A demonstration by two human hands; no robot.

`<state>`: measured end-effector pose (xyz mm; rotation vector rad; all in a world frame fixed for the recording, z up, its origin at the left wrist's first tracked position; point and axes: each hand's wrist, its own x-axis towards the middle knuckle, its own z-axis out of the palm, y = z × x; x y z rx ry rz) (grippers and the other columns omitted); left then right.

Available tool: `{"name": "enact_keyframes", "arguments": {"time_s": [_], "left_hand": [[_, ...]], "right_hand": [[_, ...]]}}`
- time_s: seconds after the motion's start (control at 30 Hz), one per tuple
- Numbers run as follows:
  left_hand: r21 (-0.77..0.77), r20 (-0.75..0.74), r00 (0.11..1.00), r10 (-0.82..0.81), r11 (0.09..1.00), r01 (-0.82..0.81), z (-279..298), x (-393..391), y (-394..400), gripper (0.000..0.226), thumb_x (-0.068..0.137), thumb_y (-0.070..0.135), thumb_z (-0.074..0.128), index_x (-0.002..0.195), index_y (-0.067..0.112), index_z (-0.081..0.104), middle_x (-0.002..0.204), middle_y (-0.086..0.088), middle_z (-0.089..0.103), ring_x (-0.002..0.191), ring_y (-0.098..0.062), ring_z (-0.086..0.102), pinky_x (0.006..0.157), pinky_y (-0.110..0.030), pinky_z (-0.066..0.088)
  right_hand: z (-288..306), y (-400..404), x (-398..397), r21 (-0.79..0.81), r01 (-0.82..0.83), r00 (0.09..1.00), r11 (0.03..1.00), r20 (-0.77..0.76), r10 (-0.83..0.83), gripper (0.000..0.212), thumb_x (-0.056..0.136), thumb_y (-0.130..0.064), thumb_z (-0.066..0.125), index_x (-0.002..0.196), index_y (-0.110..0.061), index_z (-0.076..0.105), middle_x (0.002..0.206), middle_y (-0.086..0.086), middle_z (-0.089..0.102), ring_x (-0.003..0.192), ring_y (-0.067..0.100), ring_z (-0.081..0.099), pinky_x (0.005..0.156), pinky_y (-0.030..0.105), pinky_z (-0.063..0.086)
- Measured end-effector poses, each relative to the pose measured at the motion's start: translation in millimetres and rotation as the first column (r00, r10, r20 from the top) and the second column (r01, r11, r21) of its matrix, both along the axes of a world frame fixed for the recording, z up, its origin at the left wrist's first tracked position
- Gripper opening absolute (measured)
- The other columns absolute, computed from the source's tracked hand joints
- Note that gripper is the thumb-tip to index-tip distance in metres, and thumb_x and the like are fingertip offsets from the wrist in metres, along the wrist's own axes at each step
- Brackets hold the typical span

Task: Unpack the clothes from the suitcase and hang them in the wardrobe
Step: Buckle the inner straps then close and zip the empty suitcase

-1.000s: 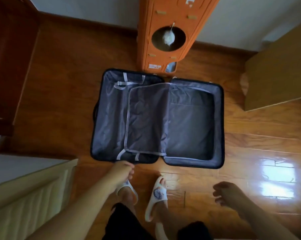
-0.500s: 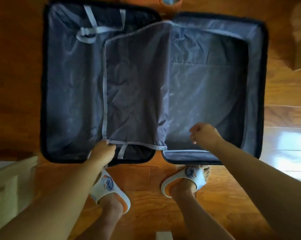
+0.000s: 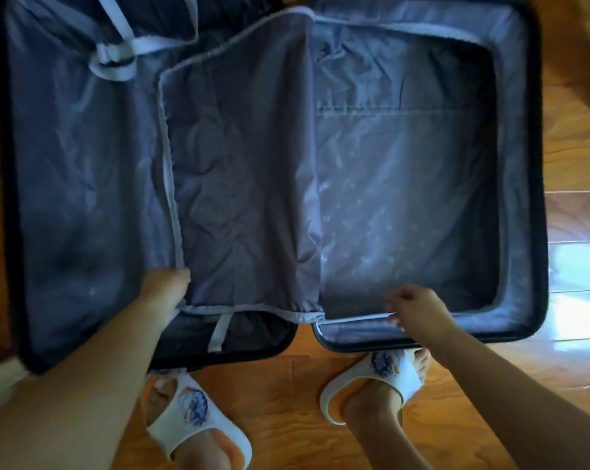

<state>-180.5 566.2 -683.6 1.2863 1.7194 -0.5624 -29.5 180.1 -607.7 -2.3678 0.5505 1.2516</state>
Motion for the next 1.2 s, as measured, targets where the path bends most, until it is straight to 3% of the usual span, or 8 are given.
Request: {"name": "enact_keyframes", "arguments": {"time_s": [0.17, 0.4, 0.5, 0.73, 0.93, 1.07, 1.13, 1.2], "left_hand": [[-0.106, -0.033, 0.998, -0.057, 0.993, 0.053, 58, -15, -15, 0.026, 0.100, 0.028, 0.062, 0.123, 0.023, 0.049, 0.115, -0.002, 0.050, 0.101, -0.026, 0.054, 0.092, -0.041, 0.049], [0.001, -0.021, 0.998, -0.060, 0.998, 0.060, -7, -8, -3, 0.058, 0.097, 0.030, 0.065, 0.141, -0.004, 0.048, 0.112, -0.013, 0.062, 0.078, -0.026, 0.060, 0.063, -0.030, 0.048], [0.030, -0.001, 0.999, -0.032, 0.999, 0.032, -44, -11, 0, 0.085, 0.084, 0.049, 0.074, 0.148, 0.004, 0.041, 0.130, -0.016, 0.061, 0.098, -0.037, 0.066, 0.088, -0.046, 0.058], [0.270, 0.014, 0.967, -0.256, 0.932, 0.243, 19, -20, -20, 0.049, 0.098, 0.048, 0.054, 0.105, 0.003, 0.071, 0.106, -0.022, 0.068, 0.095, -0.041, 0.063, 0.085, -0.045, 0.055], [0.351, 0.427, 0.784, -0.451, 0.882, 0.316, 180, 49, -64, 0.018, 0.100, 0.030, 0.057, 0.098, 0.015, 0.066, 0.118, -0.016, 0.063, 0.105, -0.031, 0.064, 0.090, -0.040, 0.050], [0.282, 0.772, 0.373, -0.515, 0.803, 0.525, 264, 145, -148, 0.022, 0.096, 0.021, 0.064, 0.108, 0.006, 0.075, 0.136, -0.008, 0.054, 0.122, -0.016, 0.057, 0.110, -0.030, 0.042], [0.276, 0.815, 0.195, -0.546, 0.660, 0.698, 275, 185, -195, 0.014, 0.094, 0.012, 0.068, 0.095, 0.000, 0.076, 0.149, -0.013, 0.045, 0.133, -0.020, 0.049, 0.112, -0.021, 0.035], [0.201, 0.835, 0.162, -0.526, 0.566, 0.800, 264, 209, -228, 0.011, 0.093, 0.009, 0.069, 0.093, 0.000, 0.075, 0.149, -0.015, 0.048, 0.137, -0.025, 0.046, 0.111, -0.017, 0.031]], "right_hand": [[53, 39, 25, 0.051, -0.085, 0.993, 0.995, -0.078, 0.089, 0.022, 0.090, -0.014, 0.057, 0.072, -0.010, 0.069, 0.071, 0.009, 0.072, 0.074, 0.031, 0.070, 0.078, 0.047, 0.059], [-8, 99, 49, 0.211, -0.003, 1.000, 0.977, 0.024, -0.002, 0.013, 0.074, -0.026, 0.056, 0.083, -0.027, 0.066, 0.095, 0.012, 0.072, 0.079, 0.034, 0.072, 0.071, 0.044, 0.059], [-38, 116, 39, 0.253, 0.082, 0.994, 0.964, 0.044, -0.096, 0.021, 0.066, -0.026, 0.053, 0.085, -0.030, 0.063, 0.097, 0.015, 0.071, 0.084, 0.037, 0.072, 0.077, 0.051, 0.061], [-17, 82, 12, 0.169, 0.159, 0.983, 0.973, 0.066, -0.172, 0.014, 0.069, -0.032, 0.055, 0.077, -0.035, 0.066, 0.102, 0.011, 0.072, 0.096, 0.037, 0.069, 0.086, 0.054, 0.058], [99, 84, 34, 0.365, 0.220, 0.974, 0.905, -0.134, -0.183, 0.007, 0.093, -0.026, 0.063, 0.094, -0.020, 0.066, 0.101, 0.010, 0.068, 0.085, 0.024, 0.065, 0.077, 0.036, 0.053], [196, 85, 99, 0.672, 0.315, 0.939, 0.670, -0.321, -0.119, 0.065, 0.079, -0.061, 0.061, 0.132, -0.023, 0.060, 0.127, 0.003, 0.066, 0.105, 0.020, 0.066, 0.086, 0.038, 0.053], [225, 71, 129, 0.759, 0.280, 0.957, 0.588, -0.270, -0.106, 0.070, 0.073, -0.059, 0.068, 0.133, -0.023, 0.060, 0.116, 0.002, 0.070, 0.097, 0.017, 0.069, 0.077, 0.034, 0.056], [215, 48, 149, 0.644, 0.063, 0.997, 0.763, 0.001, -0.083, 0.048, 0.077, -0.042, 0.079, 0.120, -0.028, 0.065, 0.105, 0.000, 0.073, 0.091, 0.016, 0.072, 0.072, 0.033, 0.058]]}}
